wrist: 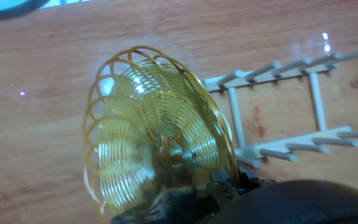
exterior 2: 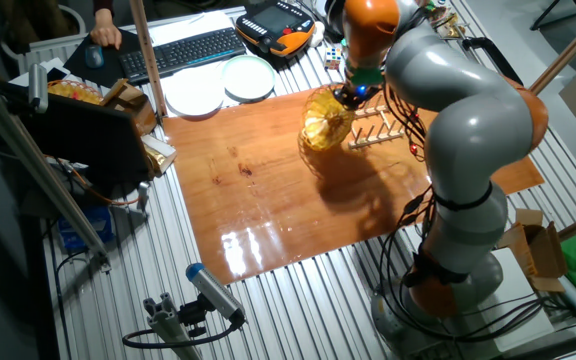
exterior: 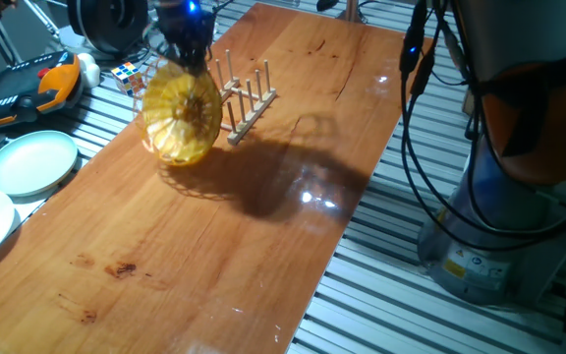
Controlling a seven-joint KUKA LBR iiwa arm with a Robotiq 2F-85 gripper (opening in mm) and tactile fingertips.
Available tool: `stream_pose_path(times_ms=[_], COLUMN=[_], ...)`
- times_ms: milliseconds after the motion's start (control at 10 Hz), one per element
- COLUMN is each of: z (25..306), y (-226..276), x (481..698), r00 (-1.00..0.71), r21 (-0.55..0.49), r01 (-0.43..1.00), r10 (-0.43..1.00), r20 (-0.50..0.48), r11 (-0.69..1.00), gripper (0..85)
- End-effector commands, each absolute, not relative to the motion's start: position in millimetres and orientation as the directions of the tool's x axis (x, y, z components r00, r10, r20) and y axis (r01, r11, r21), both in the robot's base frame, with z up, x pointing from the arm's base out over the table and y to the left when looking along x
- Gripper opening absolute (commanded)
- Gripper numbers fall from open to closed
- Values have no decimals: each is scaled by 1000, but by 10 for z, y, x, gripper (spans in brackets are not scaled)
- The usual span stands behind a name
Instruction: Put the dish on the dish rack
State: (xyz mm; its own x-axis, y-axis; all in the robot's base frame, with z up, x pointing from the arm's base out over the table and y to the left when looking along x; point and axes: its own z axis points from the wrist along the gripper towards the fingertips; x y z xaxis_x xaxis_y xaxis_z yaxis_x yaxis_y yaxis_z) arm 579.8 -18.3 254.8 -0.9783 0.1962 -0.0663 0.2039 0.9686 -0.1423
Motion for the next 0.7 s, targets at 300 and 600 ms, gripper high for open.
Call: stream_pose_path(times_ms=[300, 600], z=[2778, 2860], y=[-317, -416], x=[5738, 5718], r00=[-976, -976], r21=[-173, -199], r01=[216, 217], r10=[205, 207], r20=[-79, -71], r11=[961, 956], gripper=[7, 7])
